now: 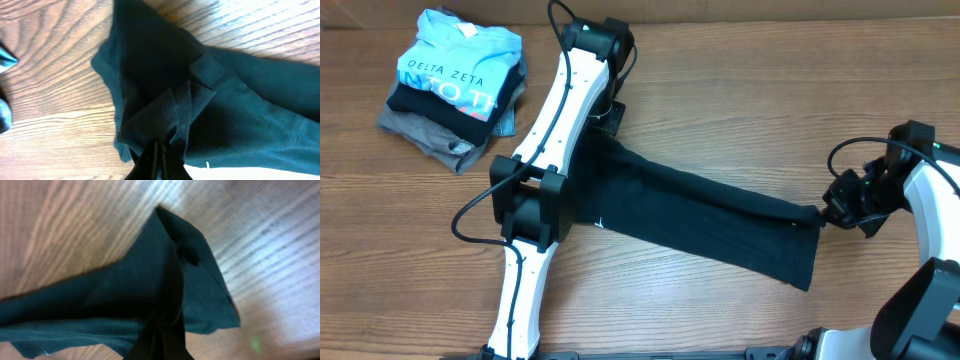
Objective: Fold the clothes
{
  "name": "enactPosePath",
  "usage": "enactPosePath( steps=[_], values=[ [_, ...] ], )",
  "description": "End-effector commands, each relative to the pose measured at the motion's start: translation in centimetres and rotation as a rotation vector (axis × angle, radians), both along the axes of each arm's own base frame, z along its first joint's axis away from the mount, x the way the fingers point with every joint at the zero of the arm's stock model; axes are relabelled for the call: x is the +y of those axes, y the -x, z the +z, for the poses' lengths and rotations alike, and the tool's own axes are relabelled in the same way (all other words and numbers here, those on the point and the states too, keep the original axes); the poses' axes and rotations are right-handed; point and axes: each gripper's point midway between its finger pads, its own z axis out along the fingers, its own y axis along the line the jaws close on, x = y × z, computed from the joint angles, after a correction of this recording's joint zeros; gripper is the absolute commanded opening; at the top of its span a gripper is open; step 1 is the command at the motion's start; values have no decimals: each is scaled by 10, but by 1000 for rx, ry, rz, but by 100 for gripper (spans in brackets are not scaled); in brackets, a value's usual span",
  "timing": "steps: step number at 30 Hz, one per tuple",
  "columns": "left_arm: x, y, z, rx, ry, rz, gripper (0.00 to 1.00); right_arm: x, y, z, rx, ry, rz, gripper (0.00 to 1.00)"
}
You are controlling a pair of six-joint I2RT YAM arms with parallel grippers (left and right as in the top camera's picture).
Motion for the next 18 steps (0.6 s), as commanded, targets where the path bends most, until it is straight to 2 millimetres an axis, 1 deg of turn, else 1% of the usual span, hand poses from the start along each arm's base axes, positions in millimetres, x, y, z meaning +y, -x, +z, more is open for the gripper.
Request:
enactPosePath(
  steps=[1,5,10,11,12,13,14,15,17,18],
  values=[
    [-5,9,5,21,49,27,4,-6,12,-6,30,43,17,4],
    [-2,24,-10,98,38,18,4,0,29,-20,86,21,16,4],
    [8,50,-33,218,-6,23,4,8,47,-33,141,-1,19,5],
    [9,54,-35,232,-11,24,4,8,48,-36,144,-2,19,9],
    [10,57,-36,244,-16,25,4,9,50,-39,146,-3,18,16],
    [11,60,-37,252,-19,25,4,9,51,-42,146,-3,17,32],
    [12,62,-36,254,-19,25,4,9,51,-45,141,-1,17,52],
    [12,63,-34,252,-19,25,4,9,50,-48,133,3,16,60],
    [12,62,-25,232,-11,24,5,7,45,-51,110,13,3,71],
    [12,62,-20,217,-6,24,8,5,41,-52,96,18,-1,73]
  ],
)
